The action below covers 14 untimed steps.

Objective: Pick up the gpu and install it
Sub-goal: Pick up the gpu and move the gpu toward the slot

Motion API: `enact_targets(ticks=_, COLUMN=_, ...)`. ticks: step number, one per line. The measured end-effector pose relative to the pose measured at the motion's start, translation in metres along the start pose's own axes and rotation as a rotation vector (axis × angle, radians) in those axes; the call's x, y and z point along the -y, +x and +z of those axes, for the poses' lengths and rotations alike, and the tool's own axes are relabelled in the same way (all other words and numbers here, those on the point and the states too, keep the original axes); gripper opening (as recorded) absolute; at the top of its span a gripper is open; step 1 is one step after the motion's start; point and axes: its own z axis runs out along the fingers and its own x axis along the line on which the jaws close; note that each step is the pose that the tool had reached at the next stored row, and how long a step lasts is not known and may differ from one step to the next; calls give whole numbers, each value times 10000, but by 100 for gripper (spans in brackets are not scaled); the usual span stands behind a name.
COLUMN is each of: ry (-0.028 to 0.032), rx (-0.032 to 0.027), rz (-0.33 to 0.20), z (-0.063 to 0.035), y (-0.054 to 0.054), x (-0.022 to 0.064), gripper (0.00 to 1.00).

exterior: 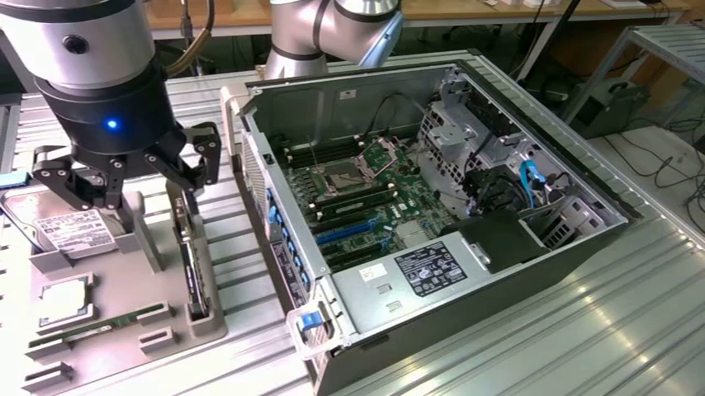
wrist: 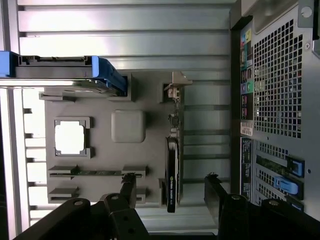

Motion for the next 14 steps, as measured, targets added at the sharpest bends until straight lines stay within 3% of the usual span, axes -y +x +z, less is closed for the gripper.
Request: enact_targets(ticks=14, ry=27, rx=-1, rz=-1, z=150, y=2, x=2, gripper=66)
